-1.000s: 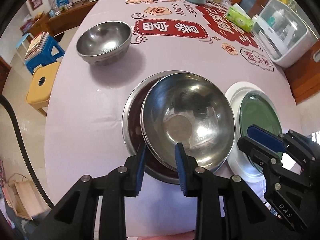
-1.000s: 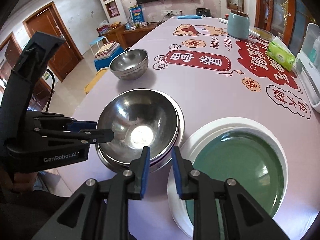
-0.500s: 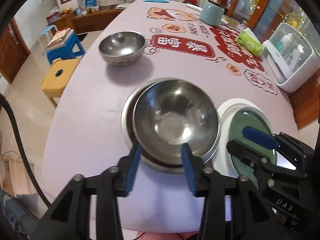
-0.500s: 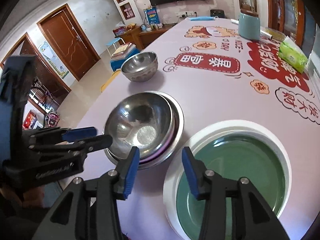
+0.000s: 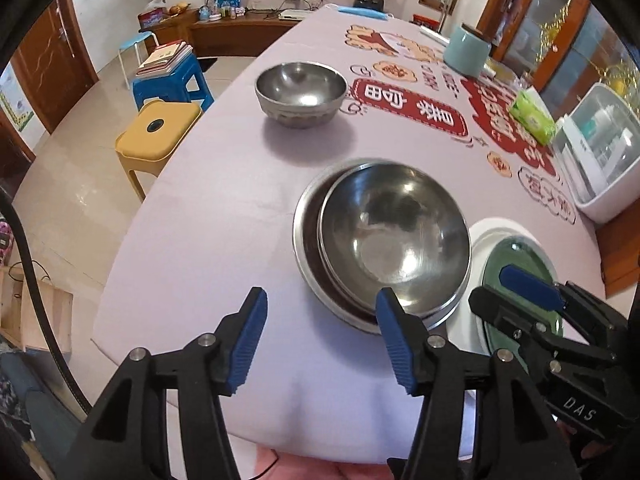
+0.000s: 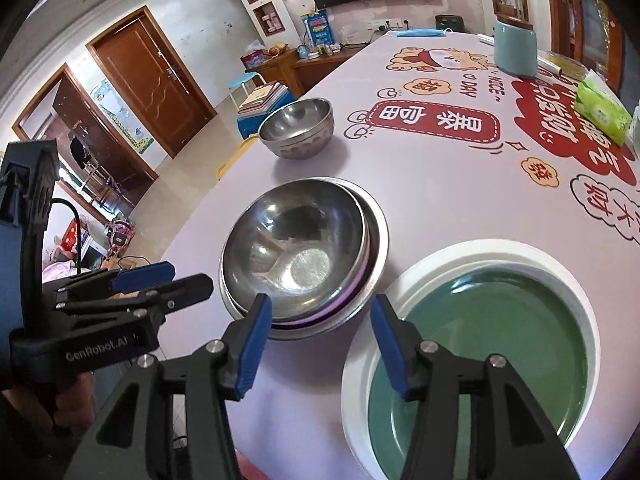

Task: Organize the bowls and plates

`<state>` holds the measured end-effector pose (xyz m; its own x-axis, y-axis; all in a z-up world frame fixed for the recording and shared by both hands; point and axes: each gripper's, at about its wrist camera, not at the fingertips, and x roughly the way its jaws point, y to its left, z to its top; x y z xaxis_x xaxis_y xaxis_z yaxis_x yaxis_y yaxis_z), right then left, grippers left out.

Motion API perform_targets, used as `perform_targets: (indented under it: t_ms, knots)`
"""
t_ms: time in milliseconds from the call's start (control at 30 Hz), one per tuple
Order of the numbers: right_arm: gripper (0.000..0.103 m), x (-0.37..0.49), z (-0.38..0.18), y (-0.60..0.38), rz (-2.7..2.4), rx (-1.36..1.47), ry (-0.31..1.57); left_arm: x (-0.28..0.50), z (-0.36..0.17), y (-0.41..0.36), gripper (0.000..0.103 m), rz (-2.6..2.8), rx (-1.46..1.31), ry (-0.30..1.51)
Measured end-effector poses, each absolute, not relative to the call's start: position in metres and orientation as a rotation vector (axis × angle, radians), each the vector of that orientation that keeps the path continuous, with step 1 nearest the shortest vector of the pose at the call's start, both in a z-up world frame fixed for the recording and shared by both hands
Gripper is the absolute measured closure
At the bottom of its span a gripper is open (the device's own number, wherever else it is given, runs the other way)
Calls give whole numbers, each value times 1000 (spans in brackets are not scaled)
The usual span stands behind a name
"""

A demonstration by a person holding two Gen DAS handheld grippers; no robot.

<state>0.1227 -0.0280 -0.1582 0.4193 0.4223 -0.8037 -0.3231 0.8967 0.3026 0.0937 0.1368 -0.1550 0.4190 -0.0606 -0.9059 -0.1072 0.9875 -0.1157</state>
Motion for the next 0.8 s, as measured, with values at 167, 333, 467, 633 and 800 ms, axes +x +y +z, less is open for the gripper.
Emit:
perform_targets:
  t_ms: [167,333,467,633,800]
  knots:
    - [47,133,-150,-21,431,98,1015,110,-150,147,48,-15,-172,1108]
    - [46,150,-135,-7,362,95,973,135,-140,162,48,-90,-156,1074]
    - [44,164,-124,7,305,116,938,157,-128,182,45,-149,-138,1044]
    - [43,177,-118,26,249,144,911,184,-119,210,43,-187,-120,1025]
    - [42,187,-119,47,208,154,904,212,-117,234,38,-224,-71,1029]
